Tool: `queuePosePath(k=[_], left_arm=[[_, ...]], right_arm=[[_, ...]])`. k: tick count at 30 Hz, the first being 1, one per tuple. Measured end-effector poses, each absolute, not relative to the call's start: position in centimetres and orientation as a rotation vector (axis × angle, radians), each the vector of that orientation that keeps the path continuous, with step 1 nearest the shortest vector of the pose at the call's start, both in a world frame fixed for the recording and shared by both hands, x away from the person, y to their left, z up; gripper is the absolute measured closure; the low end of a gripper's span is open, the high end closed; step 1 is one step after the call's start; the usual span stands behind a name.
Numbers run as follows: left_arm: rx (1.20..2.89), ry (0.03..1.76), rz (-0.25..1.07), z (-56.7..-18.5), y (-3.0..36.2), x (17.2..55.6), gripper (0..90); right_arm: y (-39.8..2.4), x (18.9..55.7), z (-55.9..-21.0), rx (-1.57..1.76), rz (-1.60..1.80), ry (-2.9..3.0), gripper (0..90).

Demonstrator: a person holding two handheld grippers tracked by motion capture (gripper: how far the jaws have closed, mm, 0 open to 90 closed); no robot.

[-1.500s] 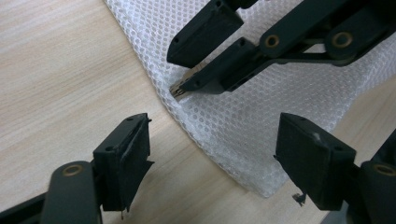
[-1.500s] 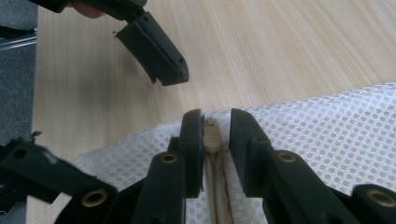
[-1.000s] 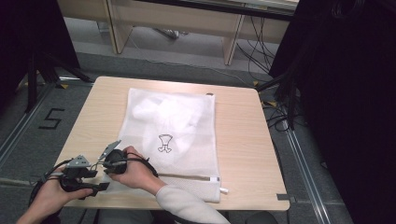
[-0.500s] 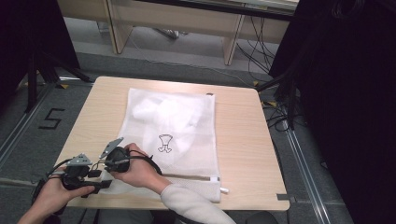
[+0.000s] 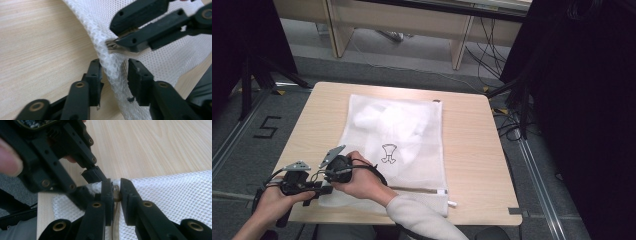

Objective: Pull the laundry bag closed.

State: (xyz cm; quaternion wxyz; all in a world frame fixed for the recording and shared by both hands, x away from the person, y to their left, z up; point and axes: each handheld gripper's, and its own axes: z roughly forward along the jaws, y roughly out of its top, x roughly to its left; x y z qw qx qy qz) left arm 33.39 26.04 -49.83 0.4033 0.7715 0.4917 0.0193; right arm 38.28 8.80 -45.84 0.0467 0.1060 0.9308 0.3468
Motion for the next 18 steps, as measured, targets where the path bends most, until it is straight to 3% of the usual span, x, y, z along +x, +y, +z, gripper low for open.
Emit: queuePosePath(k=[7,18], left_arm=[[1.88,1.331,-0.003,-49.7,26.3,33.4,84.0],[1.821,1.386,-0.034,-49.2,26.1,33.3,86.5]], right_arm=[[8.5,38.3,-46.0,0.321,1.04,2.853,82.3],[7.7,38.5,-46.4,0.337,1.019,2.88,82.4]])
